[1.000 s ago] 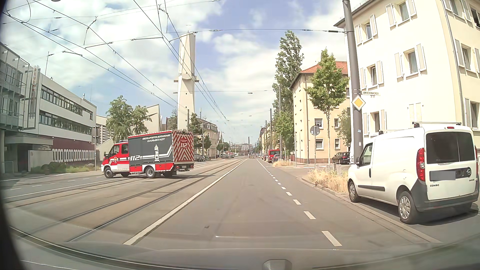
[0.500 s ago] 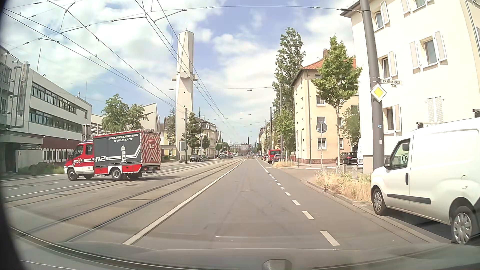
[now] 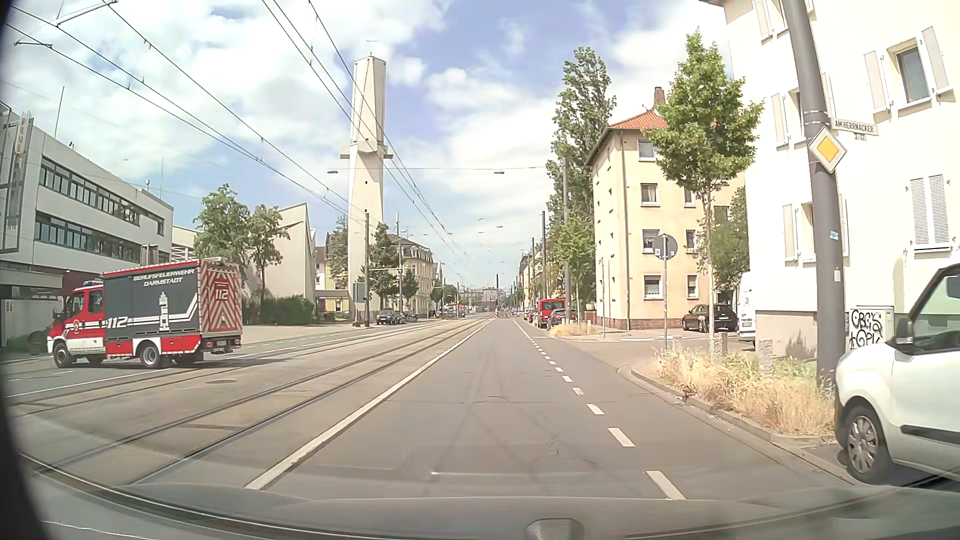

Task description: Follow the waypoints while adhering to traffic rules and regulations

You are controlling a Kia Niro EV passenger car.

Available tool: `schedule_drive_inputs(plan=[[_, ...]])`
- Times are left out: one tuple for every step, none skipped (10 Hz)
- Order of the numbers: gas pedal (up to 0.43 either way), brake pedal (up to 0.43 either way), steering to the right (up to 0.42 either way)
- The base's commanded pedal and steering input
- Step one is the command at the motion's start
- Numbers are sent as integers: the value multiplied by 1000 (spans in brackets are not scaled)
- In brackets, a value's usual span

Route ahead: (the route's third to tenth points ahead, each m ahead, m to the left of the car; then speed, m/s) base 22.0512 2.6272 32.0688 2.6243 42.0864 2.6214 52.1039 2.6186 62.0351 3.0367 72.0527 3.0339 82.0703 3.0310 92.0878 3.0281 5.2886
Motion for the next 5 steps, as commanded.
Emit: schedule_drive_inputs(plan=[[280,24,-6],[280,24,-8],[280,24,-8],[280,24,-9],[280,24,-10]])
